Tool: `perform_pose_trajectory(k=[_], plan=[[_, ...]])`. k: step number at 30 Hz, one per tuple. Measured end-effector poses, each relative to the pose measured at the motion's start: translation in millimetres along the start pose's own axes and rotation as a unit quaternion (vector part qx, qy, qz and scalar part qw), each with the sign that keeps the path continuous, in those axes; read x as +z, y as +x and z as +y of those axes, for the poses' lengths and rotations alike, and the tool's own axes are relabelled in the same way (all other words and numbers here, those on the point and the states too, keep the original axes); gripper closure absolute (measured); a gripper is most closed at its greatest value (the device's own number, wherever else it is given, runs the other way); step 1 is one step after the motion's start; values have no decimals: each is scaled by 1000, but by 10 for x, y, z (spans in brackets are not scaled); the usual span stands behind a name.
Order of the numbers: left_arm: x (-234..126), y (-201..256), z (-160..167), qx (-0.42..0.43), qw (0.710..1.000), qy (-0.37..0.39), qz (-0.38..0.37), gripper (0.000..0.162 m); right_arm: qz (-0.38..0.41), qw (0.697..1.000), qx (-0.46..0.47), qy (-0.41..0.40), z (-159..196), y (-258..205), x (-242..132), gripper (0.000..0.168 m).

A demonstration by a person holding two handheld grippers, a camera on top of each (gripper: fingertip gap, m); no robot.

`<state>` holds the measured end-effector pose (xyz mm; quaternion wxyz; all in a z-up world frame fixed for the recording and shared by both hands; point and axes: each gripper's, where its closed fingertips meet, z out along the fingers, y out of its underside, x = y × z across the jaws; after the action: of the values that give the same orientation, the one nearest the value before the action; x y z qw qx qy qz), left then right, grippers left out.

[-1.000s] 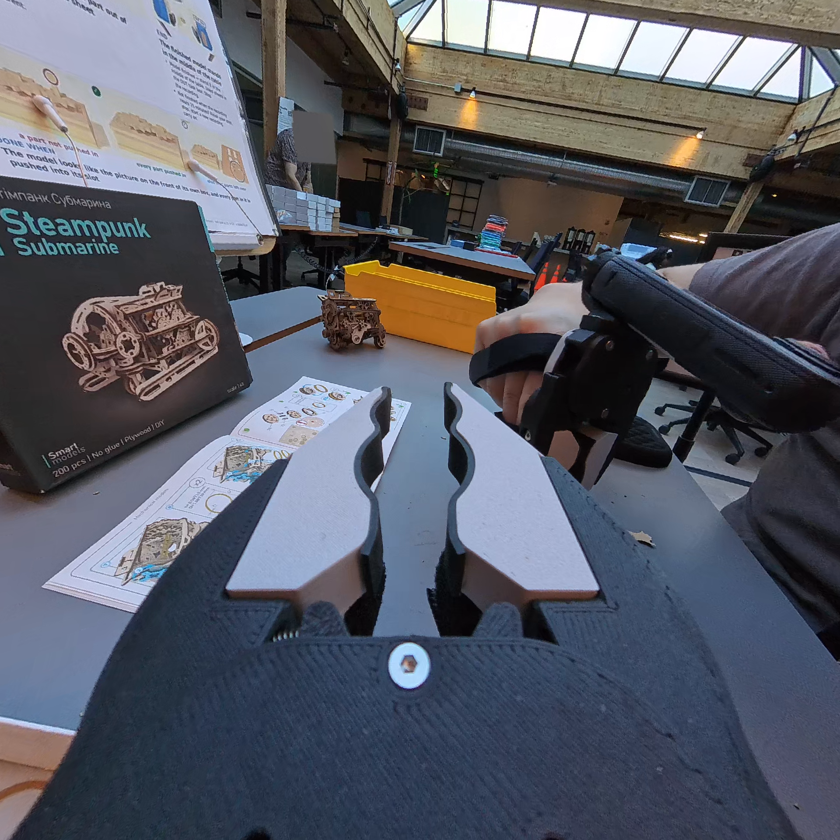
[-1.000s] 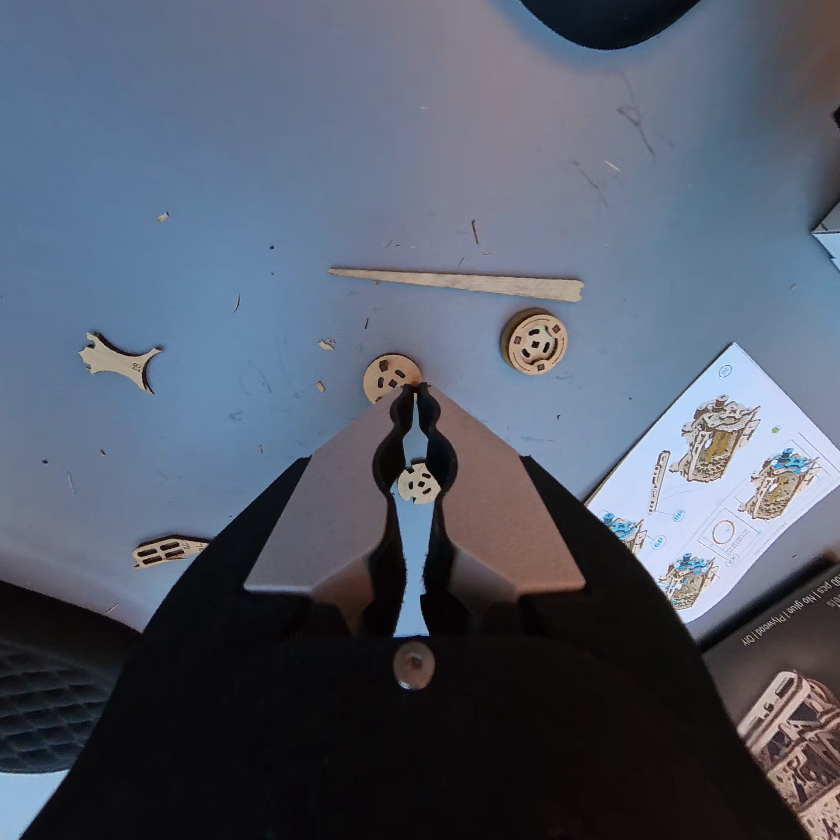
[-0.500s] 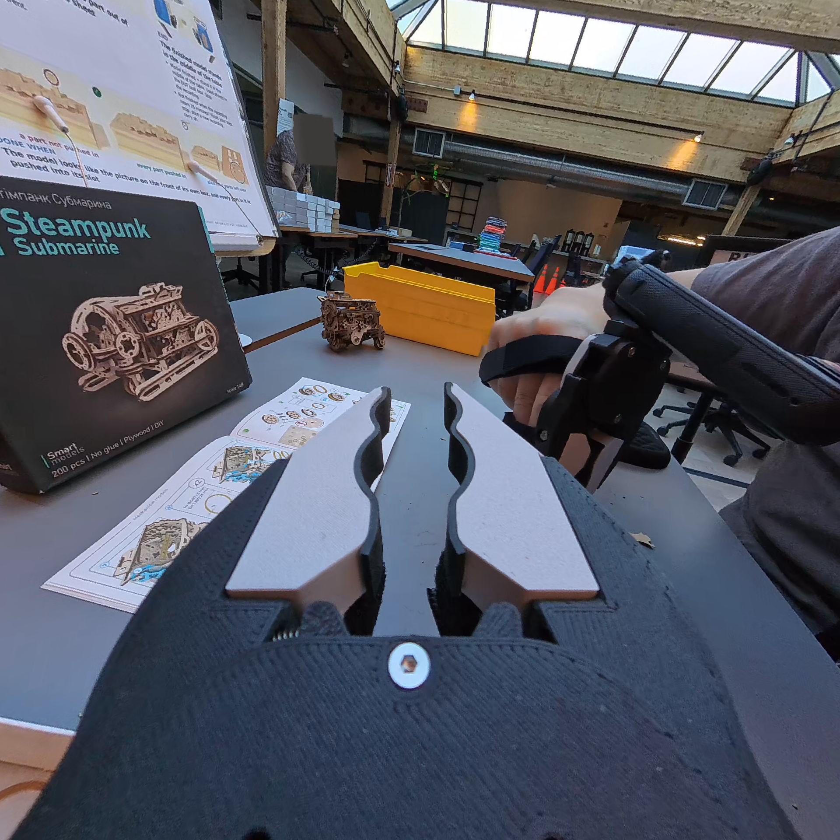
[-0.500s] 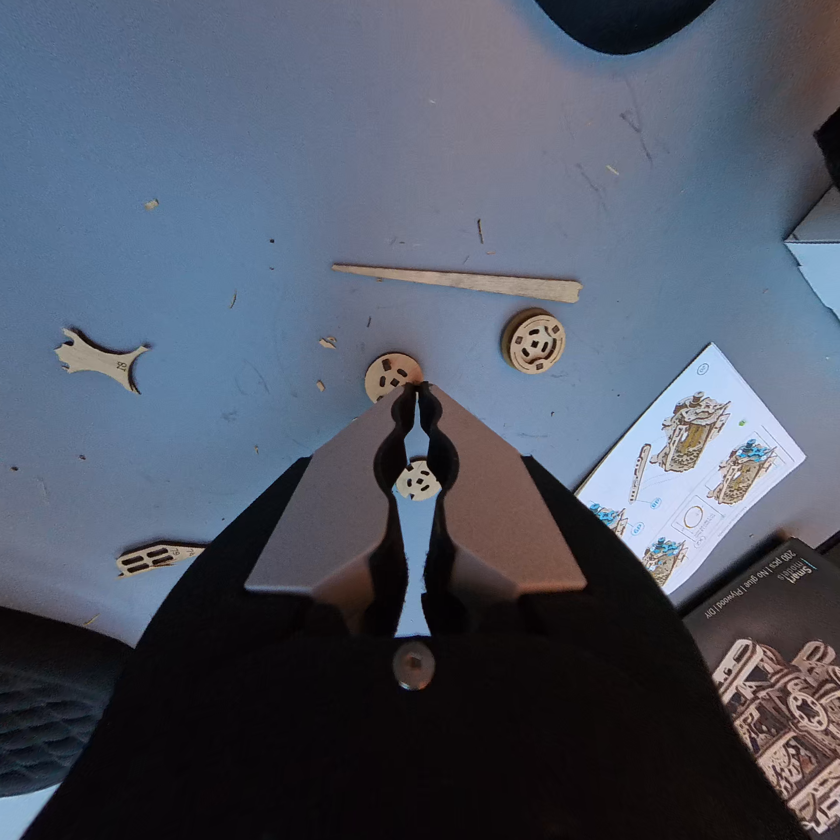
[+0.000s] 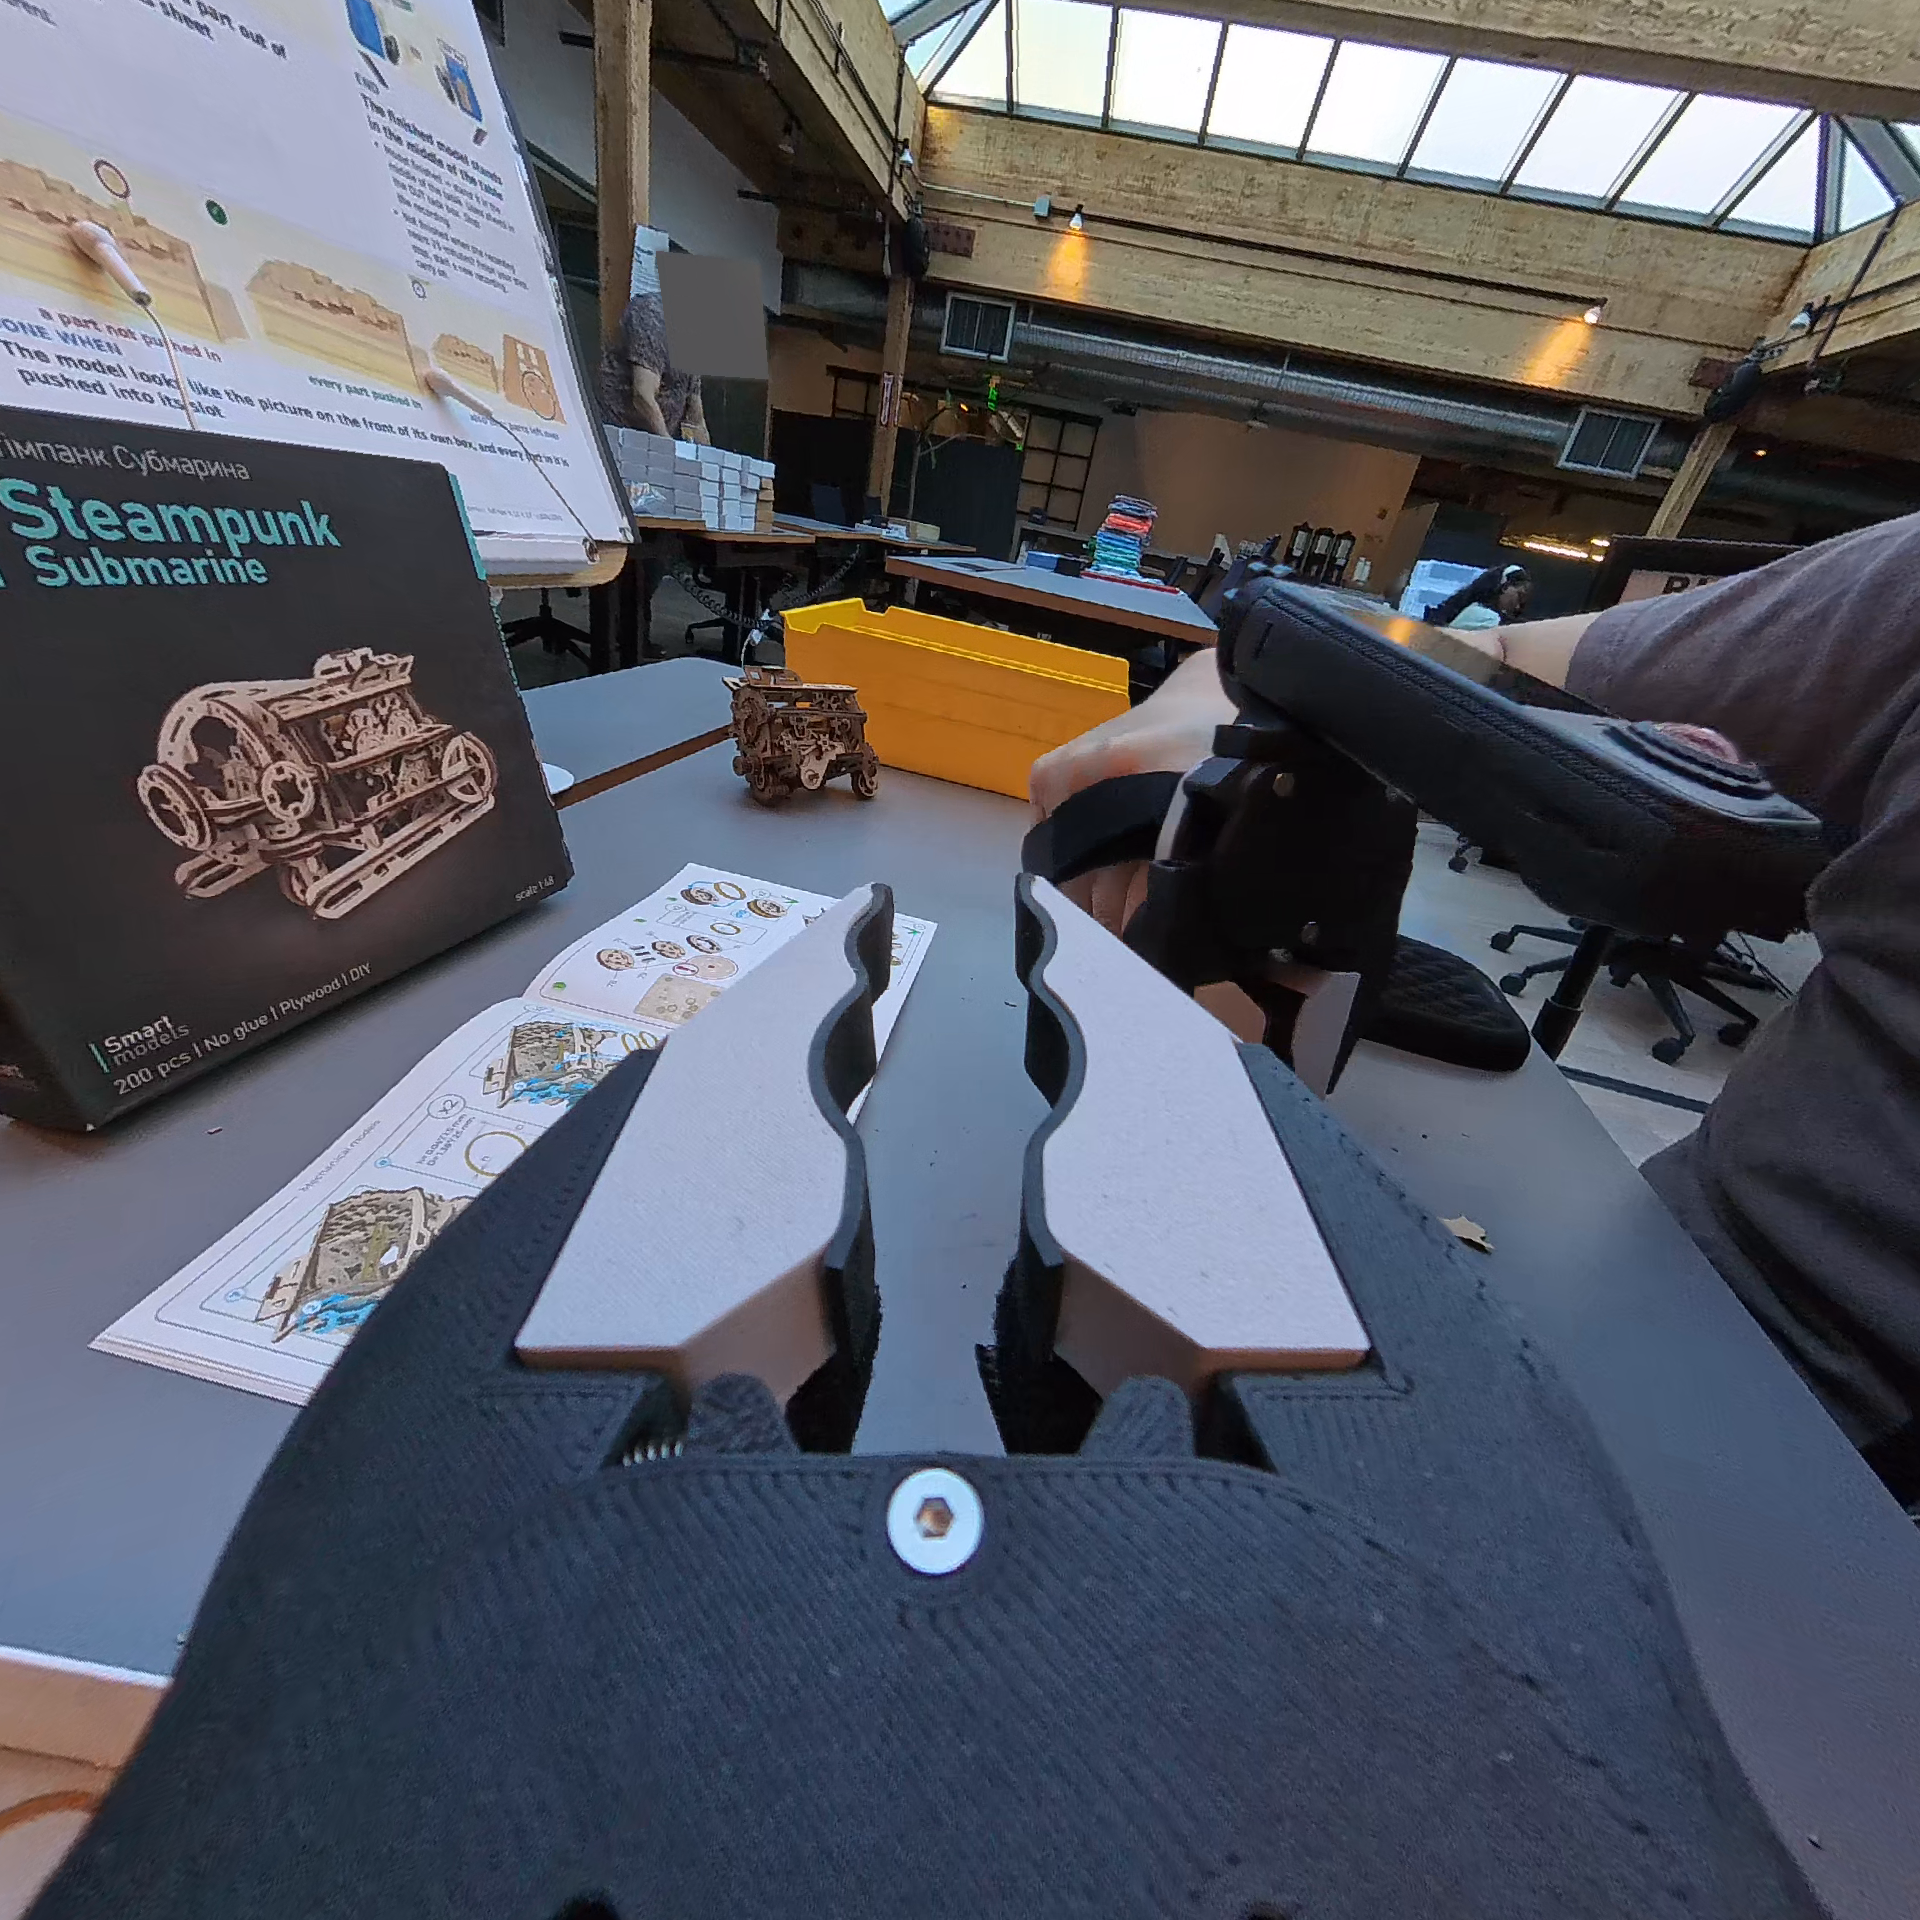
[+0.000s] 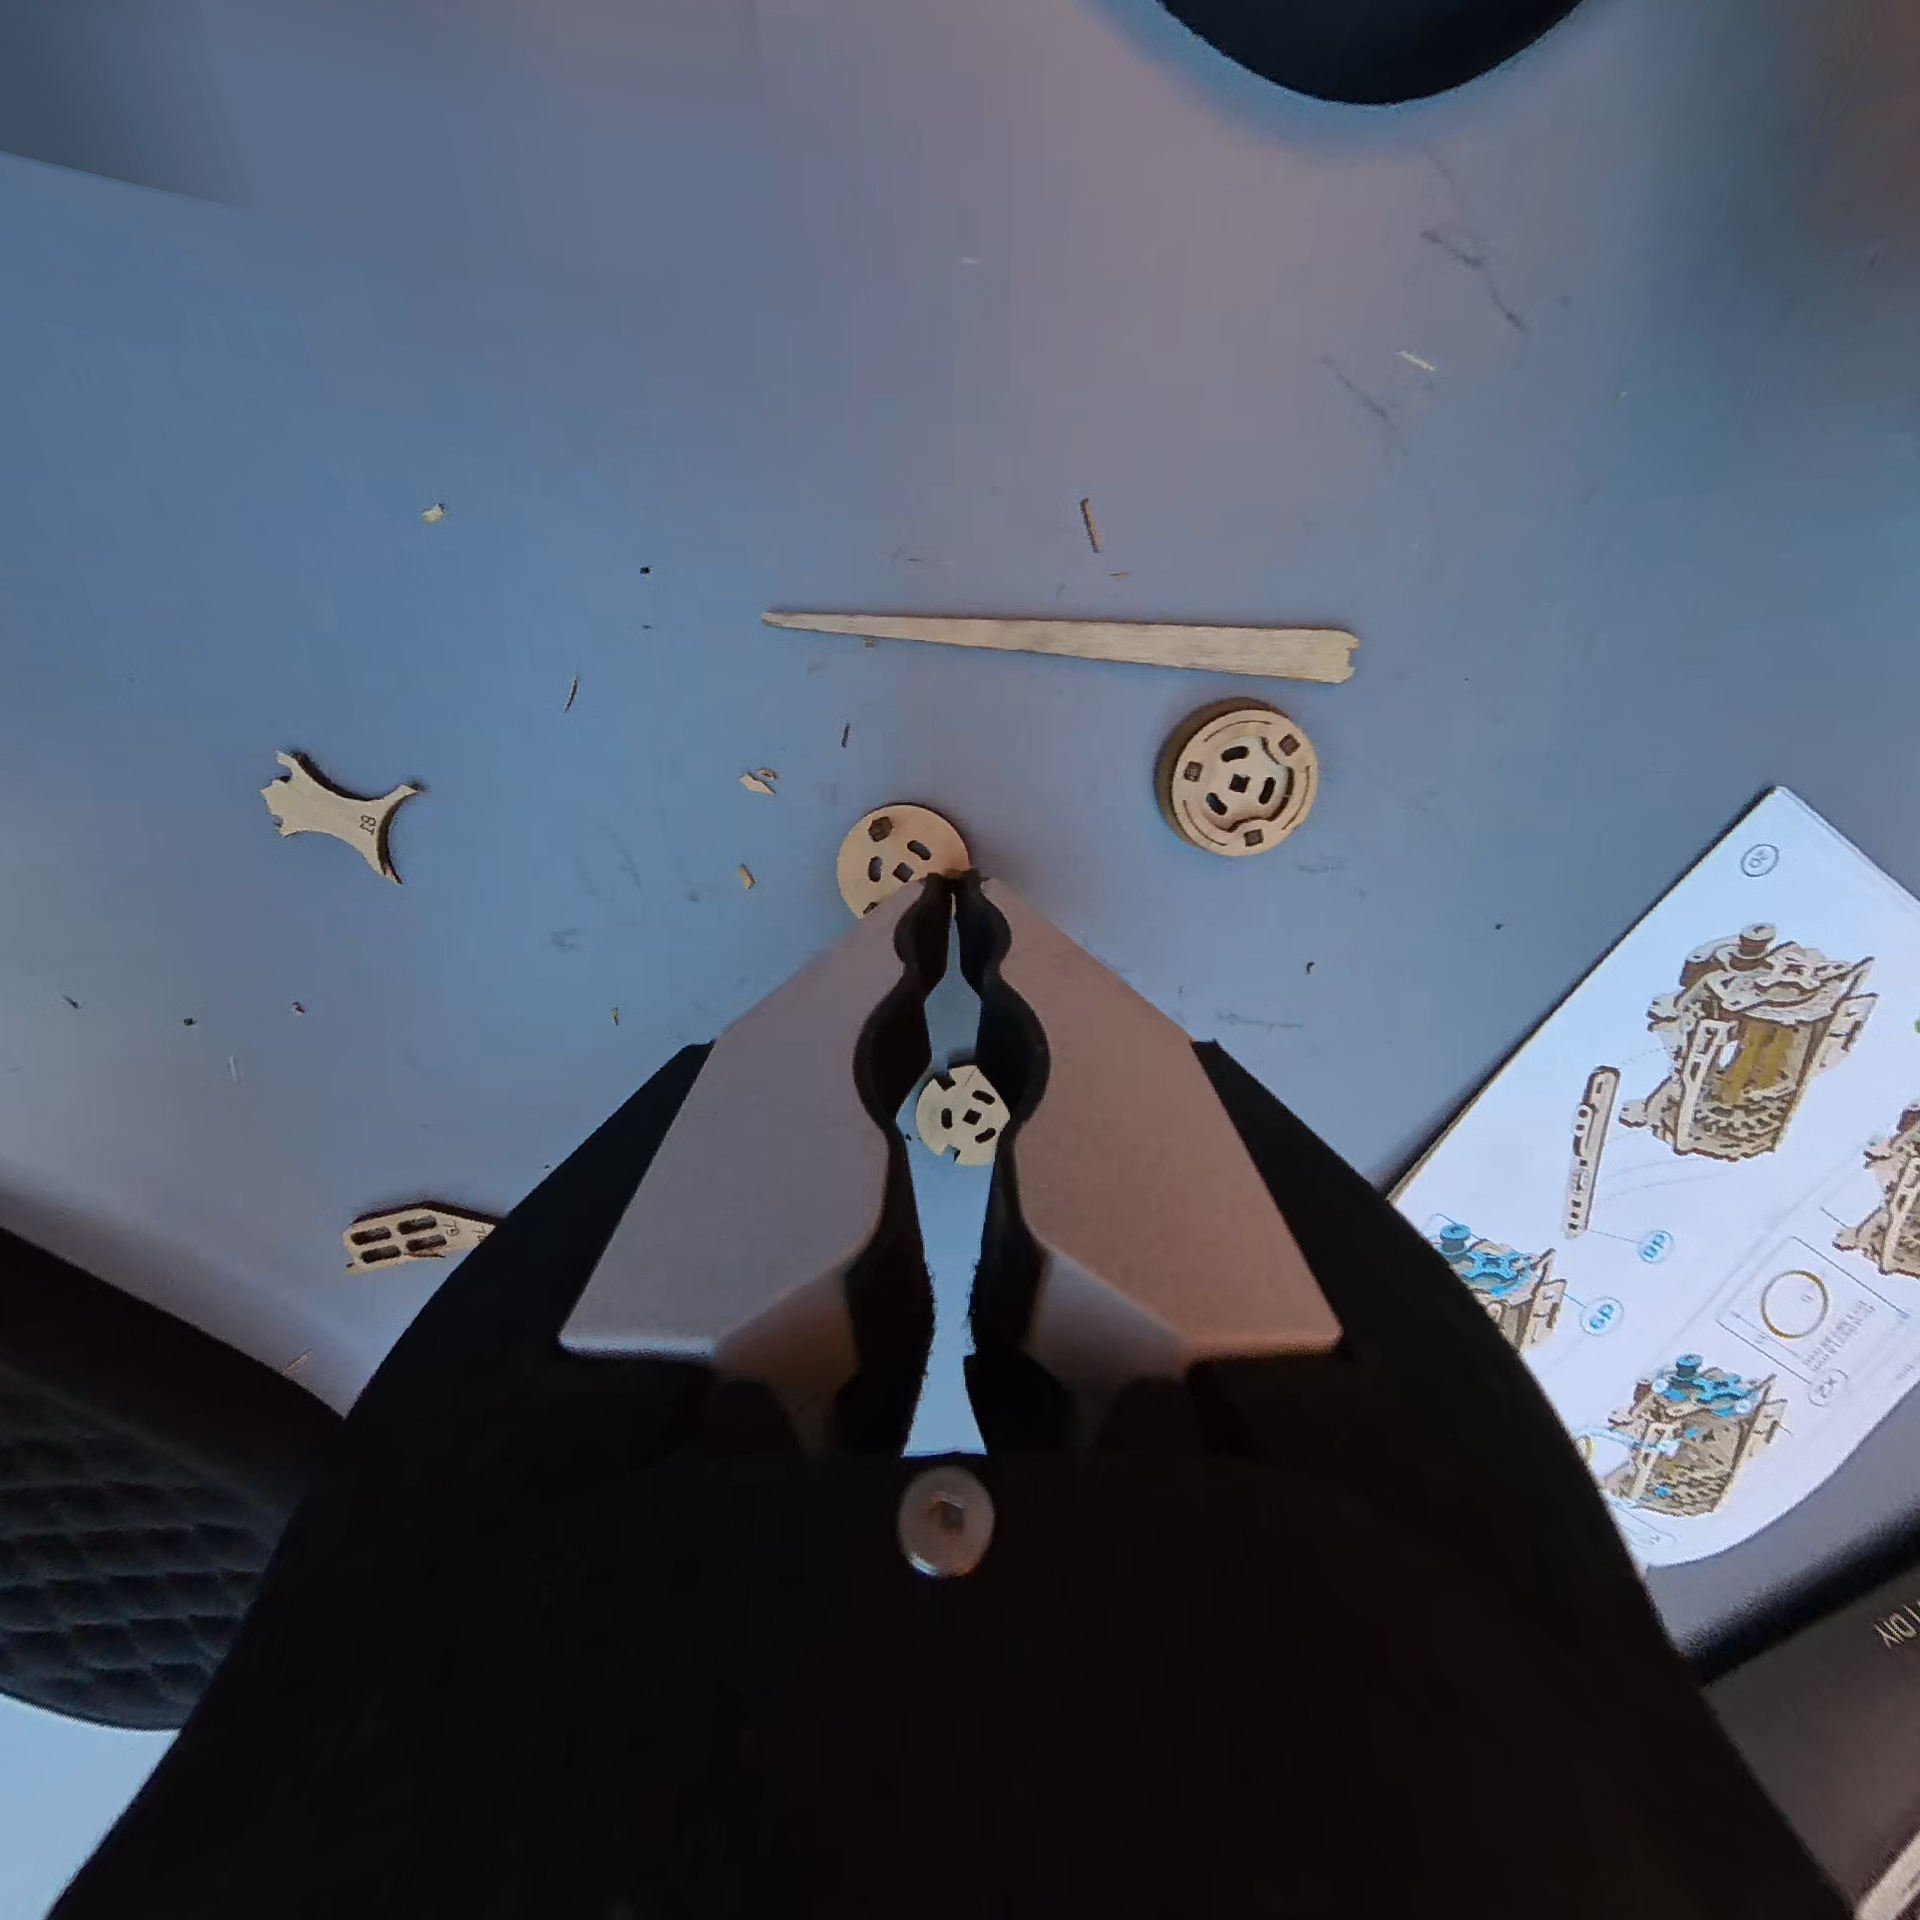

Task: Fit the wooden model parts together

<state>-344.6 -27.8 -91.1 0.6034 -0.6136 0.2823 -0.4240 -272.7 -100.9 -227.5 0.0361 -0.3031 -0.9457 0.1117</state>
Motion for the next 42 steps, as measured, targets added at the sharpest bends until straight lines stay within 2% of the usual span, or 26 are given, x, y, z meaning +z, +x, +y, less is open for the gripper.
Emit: perform_pose_trajectory(k=[7, 20, 30, 38, 42], plan=[[6, 6, 9, 1, 1000, -2, 1, 140, -17, 1000, 7, 9, 6, 0, 1, 167], [6, 8, 5, 2, 1000, -2, 1, 140, 53, 997, -19, -43, 15, 1, 2, 167], [8, 12, 12, 2, 1000, -4, 1, 140, 3, 999, -5, -51, 28, 0, 8, 167], [11, 8, 19, 1, 1000, -5, 2, 140, 62, 994, -28, -87, 31, 1, 12, 168], [11, 9, 19, 1, 1000, -5, 2, 140, 32, 996, -17, -84, 28, 2, 19, 167]])
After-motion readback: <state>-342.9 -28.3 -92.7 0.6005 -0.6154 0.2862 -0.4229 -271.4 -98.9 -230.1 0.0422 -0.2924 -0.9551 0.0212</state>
